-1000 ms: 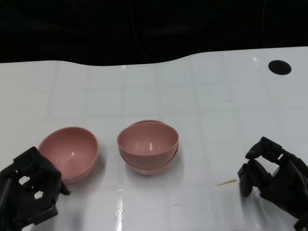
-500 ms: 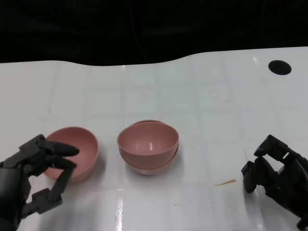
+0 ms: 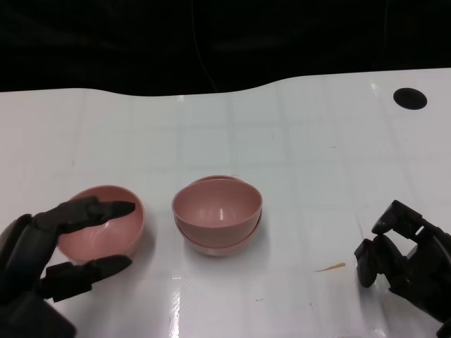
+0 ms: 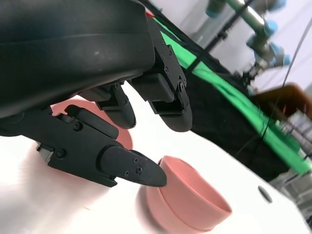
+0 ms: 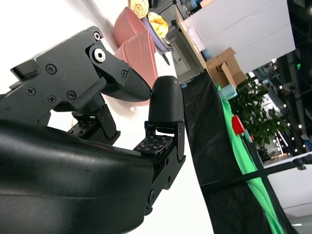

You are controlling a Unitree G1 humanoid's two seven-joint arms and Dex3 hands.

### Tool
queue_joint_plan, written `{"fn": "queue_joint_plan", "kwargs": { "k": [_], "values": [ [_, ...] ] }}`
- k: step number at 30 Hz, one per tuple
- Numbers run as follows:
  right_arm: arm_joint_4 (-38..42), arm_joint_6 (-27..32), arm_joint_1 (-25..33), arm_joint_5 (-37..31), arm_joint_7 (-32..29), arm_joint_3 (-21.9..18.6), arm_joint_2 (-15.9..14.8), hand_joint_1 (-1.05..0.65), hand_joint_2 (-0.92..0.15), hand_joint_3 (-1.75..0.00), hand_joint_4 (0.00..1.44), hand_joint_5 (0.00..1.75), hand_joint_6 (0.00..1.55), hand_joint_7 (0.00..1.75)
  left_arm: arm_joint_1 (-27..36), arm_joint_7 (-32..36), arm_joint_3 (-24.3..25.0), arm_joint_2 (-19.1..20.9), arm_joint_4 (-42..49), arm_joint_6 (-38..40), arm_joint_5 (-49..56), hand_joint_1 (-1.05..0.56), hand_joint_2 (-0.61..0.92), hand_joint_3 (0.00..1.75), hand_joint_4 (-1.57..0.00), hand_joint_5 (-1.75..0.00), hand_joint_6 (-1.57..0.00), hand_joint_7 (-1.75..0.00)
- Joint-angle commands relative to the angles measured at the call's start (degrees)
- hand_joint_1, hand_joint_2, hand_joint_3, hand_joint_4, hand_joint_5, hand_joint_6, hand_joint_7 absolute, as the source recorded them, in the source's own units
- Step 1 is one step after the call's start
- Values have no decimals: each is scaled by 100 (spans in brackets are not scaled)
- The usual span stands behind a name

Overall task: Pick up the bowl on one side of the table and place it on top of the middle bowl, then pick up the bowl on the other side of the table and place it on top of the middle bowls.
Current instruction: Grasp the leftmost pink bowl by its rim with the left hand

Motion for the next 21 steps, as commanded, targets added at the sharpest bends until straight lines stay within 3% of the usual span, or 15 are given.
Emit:
{"fn": "queue_joint_plan", "kwargs": {
  "k": [1, 10, 17, 21],
  "values": [
    [-30, -52, 65, 26, 111, -68, 19, -11, -52, -111, 88, 175, 70, 166, -63, 113, -79, 268, -361, 396, 531, -64, 92, 1, -69, -20, -86, -3],
    [142, -172, 9, -36, 214, -76, 90, -13, -51, -108, 90, 175, 72, 164, -476, 132, -660, 974, -700, 1298, 2545, -93, 92, 8, -70, -9, -85, 0],
    [118, -178, 25, -46, 221, -65, 121, -12, -52, -110, 89, 175, 72, 166, -861, 47, -1182, 1241, -468, 1598, 3206, -100, 92, 5, -70, -5, -81, 0],
    [6, -191, 80, -50, 223, -34, 163, -13, -50, -111, 90, 175, 72, 166, -1120, -297, -1488, 1349, -403, 1970, 3576, -104, 92, 18, -67, -1, -76, 0]
  ]
}}
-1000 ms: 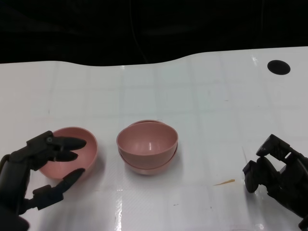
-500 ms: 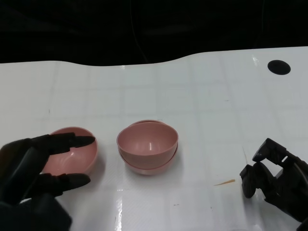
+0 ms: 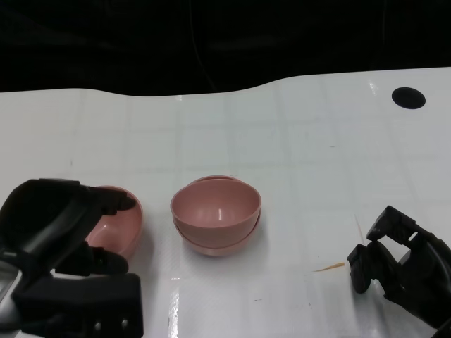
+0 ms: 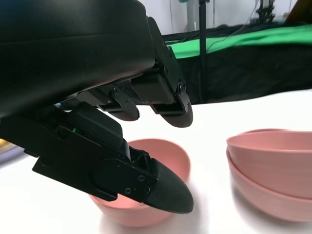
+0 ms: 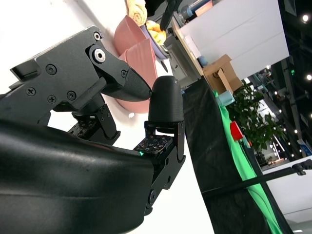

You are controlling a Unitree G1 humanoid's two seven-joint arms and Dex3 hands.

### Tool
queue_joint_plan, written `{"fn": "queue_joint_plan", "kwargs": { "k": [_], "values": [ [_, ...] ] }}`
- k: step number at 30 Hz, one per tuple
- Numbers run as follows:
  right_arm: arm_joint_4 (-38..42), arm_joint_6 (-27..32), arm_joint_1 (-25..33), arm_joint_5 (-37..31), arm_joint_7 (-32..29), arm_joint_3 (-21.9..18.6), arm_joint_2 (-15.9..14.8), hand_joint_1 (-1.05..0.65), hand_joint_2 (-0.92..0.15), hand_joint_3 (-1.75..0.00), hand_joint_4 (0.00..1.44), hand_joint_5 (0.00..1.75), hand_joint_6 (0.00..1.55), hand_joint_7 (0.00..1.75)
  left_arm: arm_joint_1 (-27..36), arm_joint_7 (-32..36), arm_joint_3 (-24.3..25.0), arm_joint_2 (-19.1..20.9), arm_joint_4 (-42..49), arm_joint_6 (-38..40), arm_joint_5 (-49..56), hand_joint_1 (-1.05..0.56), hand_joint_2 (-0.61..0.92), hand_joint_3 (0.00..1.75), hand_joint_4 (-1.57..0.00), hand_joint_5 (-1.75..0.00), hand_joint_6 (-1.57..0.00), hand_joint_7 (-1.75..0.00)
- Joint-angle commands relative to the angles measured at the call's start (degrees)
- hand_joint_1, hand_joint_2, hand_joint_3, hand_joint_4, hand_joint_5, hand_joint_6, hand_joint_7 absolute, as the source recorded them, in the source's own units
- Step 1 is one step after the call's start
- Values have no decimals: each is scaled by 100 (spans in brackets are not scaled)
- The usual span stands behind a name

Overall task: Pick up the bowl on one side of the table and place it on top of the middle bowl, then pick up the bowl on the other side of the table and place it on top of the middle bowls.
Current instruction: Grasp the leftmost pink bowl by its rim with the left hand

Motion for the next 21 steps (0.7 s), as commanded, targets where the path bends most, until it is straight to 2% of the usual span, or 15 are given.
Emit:
{"fn": "queue_joint_plan", "kwargs": {
  "k": [1, 10, 21],
  "values": [
    [-160, -44, 68, -19, 19, -16, 13, -13, -49, -111, 90, 175, 72, 167, -196, -203, -178, 188, 147, 215, 158, -105, 92, 19, -67, -1, -76, 0],
    [-413, 169, 137, 51, -60, -17, 75, -12, -49, -112, 91, 175, 73, 165, -645, -115, -607, 227, 863, 371, 201, -105, 92, 18, -68, -1, -78, -1],
    [-392, 121, 139, 26, -53, -36, 99, -12, -48, -114, 90, 175, 71, 168, -941, 252, -1000, 18, 1872, 495, 3, -99, 92, 16, -66, 0, -79, -1]
  ]
}}
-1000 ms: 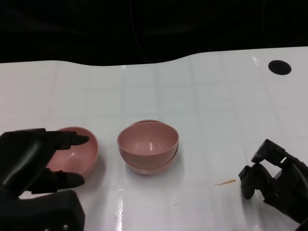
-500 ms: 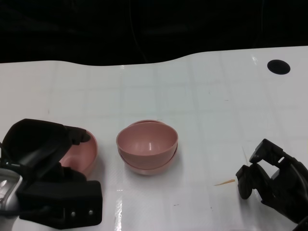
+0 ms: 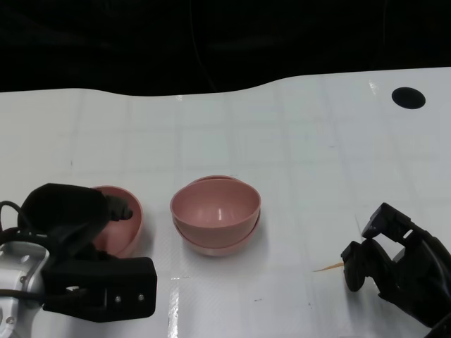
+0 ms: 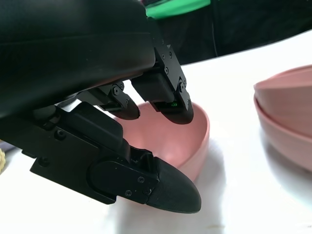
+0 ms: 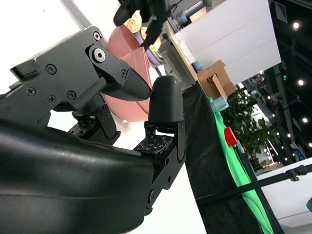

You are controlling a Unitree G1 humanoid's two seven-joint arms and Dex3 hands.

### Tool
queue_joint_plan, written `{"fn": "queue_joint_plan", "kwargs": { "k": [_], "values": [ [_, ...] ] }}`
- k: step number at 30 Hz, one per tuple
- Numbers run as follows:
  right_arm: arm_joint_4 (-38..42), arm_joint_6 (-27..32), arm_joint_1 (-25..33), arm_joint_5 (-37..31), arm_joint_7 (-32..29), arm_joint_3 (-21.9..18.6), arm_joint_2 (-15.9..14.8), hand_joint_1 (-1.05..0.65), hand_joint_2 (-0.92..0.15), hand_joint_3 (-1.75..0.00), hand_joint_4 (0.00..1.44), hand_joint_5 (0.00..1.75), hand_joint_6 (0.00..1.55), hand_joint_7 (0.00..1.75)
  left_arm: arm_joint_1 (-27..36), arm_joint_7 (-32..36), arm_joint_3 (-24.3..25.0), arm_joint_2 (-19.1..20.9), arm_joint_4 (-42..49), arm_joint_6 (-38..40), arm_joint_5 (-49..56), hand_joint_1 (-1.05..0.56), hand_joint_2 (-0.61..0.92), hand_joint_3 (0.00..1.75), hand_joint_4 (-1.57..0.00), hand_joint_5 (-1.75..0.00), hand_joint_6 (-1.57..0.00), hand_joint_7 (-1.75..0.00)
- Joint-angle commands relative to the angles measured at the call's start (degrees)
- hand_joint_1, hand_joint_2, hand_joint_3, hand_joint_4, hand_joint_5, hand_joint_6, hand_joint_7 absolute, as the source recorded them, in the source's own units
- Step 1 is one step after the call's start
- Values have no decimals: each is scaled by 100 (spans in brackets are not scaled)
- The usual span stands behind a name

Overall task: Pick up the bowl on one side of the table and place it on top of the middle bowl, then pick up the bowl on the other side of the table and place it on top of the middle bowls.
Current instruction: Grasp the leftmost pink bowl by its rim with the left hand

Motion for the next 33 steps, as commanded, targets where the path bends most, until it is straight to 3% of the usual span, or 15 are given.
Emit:
{"fn": "queue_joint_plan", "kwargs": {
  "k": [1, 16, 26, 29, 32, 33],
  "values": [
    [-36, -2, 29, -3, 1, -55, -56, -12, -48, -114, 90, 175, 71, 168, -101, 163, -95, -38, 284, 73, -104, -99, 92, 17, -65, 0, -79, 0],
    [47, -63, 0, -55, 71, -62, -104, -12, -46, -119, 91, 175, 71, 168, -390, 1155, -418, -219, 1645, -142, -435, -98, 92, 24, -66, -1, -76, -1],
    [44, -29, 16, -97, 106, -31, -112, -13, -46, -120, 91, 175, 72, 168, -578, 1846, -528, -330, 2382, -507, -714, -84, 92, 18, -73, -2, -83, -2],
    [-5, -11, 32, -127, 74, -30, -97, -13, -45, -123, 92, 175, 73, 166, -647, 2098, -562, -357, 2693, -833, -857, -52, 92, 14, -83, -6, -89, -4],
    [-30, 18, 38, -140, 42, -32, -94, -13, -44, -123, 92, 175, 73, 166, -661, 2236, -490, -428, 2867, -1069, -1116, -45, 92, 14, -86, -6, -91, -4],
    [-41, 33, 38, -140, 33, -32, -94, -13, -43, -124, 92, 175, 74, 166, -646, 2324, -408, -492, 2955, -1229, -1297, -20, 92, 25, -98, -36, -107, -12]
  ]
}}
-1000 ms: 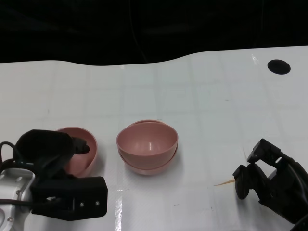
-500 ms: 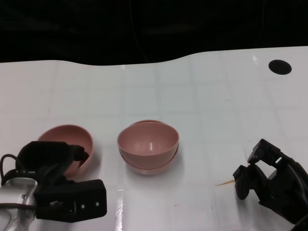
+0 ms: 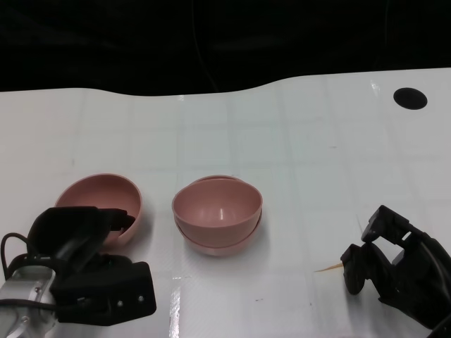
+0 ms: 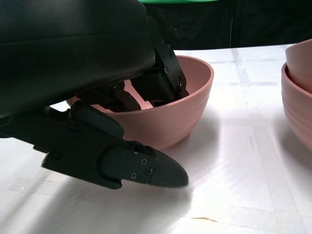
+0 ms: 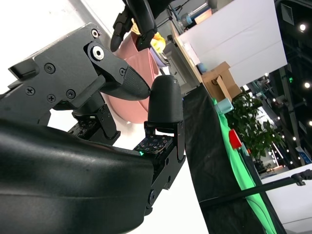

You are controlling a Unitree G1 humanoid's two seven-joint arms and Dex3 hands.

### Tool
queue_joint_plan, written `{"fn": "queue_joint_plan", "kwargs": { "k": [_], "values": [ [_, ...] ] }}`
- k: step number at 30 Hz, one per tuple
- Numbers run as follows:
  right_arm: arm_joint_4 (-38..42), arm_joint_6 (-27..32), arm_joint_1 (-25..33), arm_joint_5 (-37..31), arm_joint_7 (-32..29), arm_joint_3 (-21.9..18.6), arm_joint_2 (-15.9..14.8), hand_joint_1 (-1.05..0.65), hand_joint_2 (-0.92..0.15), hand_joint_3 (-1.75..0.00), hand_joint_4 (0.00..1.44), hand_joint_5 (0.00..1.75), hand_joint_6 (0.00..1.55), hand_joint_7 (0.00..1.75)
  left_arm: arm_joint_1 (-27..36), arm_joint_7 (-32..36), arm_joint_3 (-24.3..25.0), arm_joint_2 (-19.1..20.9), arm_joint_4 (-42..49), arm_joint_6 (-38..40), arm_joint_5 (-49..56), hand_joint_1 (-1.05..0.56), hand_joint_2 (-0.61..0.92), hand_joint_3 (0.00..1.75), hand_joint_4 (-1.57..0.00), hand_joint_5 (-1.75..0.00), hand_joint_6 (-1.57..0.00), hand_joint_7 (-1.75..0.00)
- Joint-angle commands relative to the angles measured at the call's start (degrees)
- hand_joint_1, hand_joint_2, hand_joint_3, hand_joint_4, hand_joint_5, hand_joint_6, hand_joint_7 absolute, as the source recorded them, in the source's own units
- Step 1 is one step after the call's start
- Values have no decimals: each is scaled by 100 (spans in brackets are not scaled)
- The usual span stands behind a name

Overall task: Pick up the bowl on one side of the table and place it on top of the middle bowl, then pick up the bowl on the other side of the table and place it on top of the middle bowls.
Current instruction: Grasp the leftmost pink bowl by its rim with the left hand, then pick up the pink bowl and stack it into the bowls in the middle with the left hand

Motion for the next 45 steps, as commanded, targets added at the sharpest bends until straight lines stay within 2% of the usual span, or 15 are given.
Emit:
{"fn": "queue_joint_plan", "kwargs": {
  "k": [1, 2, 3, 4, 5, 7, 14, 19, 26, 30, 33, 36, 40, 45],
  "values": [
    [-82, 41, 37, -11, -32, -23, -80, -12, -43, -124, 92, 175, 74, 165, 39, 191, 151, -143, 310, -417, -472, -11, 92, 29, -89, -84, -114, -20],
    [-83, 43, 36, -10, -26, -23, -81, -12, -43, -124, 92, 175, 74, 165, 35, 262, 175, -161, 382, -536, -558, -6, 92, 32, -80, -120, -112, -39],
    [-54, 30, 26, 4, 15, -30, -84, -12, -43, -124, 92, 175, 74, 165, 19, 338, 178, -166, 472, -646, -608, -4, 91, 36, -75, -146, -100, -75],
    [-34, 23, 19, 16, 43, -36, -86, -13, -44, -122, 92, 175, 74, 165, 2, 394, 175, -168, 547, -729, -645, -4, 90, 40, -74, -163, -77, -133],
    [-35, 36, 22, 15, 36, -36, -89, -13, -44, -120, 92, 175, 74, 164, -8, 396, 172, -161, 580, -768, -681, -4, 90, 42, -73, -170, -66, -157],
    [-58, 82, 36, 3, 2, -28, -98, -13, -44, -120, 92, 175, 75, 164, -13, 366, 173, -126, 575, -827, -724, -5, 90, 44, -71, -173, -58, -170],
    [-45, 27, 41, -40, 30, -13, -105, -14, -45, -119, 92, 175, 75, 165, -8, 483, 165, -17, 368, -788, -650, -5, 82, 56, -75, -175, -59, -175],
    [-50, 9, 61, -66, -7, -20, -86, -15, -44, -119, 92, 175, 73, 167, 28, 272, 200, 46, 158, -686, -687, -8, 79, 64, -69, -175, -57, -175],
    [78, -73, 13, -105, 51, -24, -90, -16, -47, -117, 91, 175, 70, 170, 35, 260, 259, 176, -3, -843, -757, -4, 76, 67, -66, -175, -53, -175],
    [173, -116, -37, -89, 104, -44, -92, -16, -47, -116, 91, 175, 71, 170, 16, 256, 316, 290, -259, -934, -769, 2, 72, 62, -65, -175, -50, -175],
    [186, -97, -40, -96, 91, -54, -99, -15, -47, -115, 92, 175, 74, 165, 33, 94, 371, 404, -613, -880, -776, -2, 76, 61, -64, -175, -48, -175],
    [192, -112, -35, -104, 86, -60, -93, -16, -47, -115, 92, 175, 74, 165, 92, -360, 495, 512, -1194, -677, -888, -1, 77, 63, -64, -175, -50, -175],
    [231, -144, -51, -116, 117, -58, -106, -16, -47, -114, 92, 175, 74, 165, 136, -1060, 695, 601, -2139, -258, -1035, 3, 67, 67, -68, -175, -55, -175],
    [199, -138, -41, -118, 71, -57, -92, -16, -47, -113, 92, 175, 74, 166, 182, -1460, 812, 627, -2833, -23, -1021, 2, 67, 70, -70, -175, -56, -175]
  ]
}}
